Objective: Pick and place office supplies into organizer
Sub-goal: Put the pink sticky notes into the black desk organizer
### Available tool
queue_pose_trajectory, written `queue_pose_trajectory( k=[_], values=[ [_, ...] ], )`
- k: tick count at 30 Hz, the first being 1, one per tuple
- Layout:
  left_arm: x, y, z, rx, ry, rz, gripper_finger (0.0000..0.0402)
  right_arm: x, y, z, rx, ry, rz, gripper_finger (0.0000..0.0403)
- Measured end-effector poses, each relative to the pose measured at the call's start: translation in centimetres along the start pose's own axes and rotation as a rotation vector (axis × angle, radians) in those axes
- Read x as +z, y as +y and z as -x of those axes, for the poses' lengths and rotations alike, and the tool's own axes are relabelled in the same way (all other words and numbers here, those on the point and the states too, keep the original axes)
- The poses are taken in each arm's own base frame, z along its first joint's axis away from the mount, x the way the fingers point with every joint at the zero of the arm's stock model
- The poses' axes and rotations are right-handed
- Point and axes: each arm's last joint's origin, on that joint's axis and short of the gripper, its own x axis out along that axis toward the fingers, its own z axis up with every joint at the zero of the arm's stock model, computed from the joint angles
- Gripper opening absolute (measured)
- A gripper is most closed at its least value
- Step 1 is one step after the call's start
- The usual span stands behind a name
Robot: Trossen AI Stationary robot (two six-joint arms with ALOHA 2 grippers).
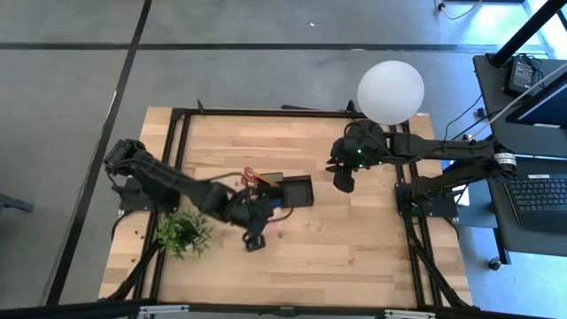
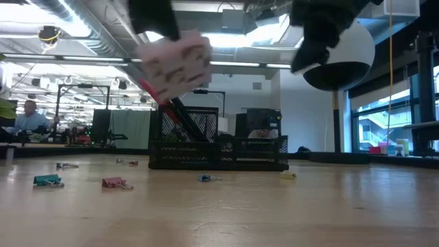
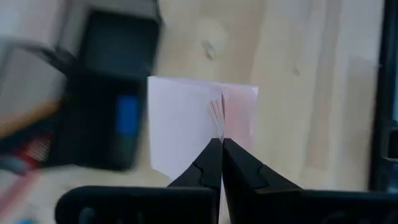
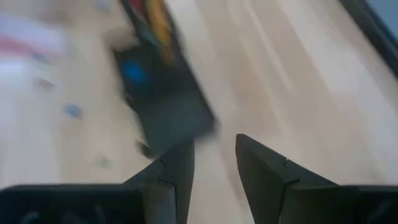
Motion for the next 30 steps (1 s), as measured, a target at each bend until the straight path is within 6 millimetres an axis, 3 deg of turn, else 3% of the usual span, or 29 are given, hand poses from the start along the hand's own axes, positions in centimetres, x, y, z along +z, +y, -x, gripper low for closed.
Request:
queue_pose_trajectory(
  k=[4, 9, 14, 21, 30],
  values=[
    [2.1, 1.5, 0.7, 0.037, -0.042, -0.036, 0.0002, -1.2, -0.6, 0.1, -0.147, 0.106, 0.013, 0.0122],
    [4.6, 3.5, 1.1, 0.084, -0.053, -0.059, 0.0002, -1.5, -0.7, 0.2, -0.158, 0.143, 0.045, 0.0122],
    [6.8, 5.1, -0.5, 0.164, 0.011, -0.105, 0.0002, -1.4, -0.8, 0.2, -0.181, 0.139, 0.097, 0.0122],
    [10.3, 5.8, -3.4, 0.207, 0.023, -0.205, 0.0002, -1.8, -2.3, 0.3, -0.284, 0.186, 0.022, 0.0122],
    [11.7, 6.6, -6.7, 0.284, 0.15, -0.182, 0.0002, -1.7, -3.2, 0.3, -0.308, 0.181, -0.029, 0.0122]
  ],
)
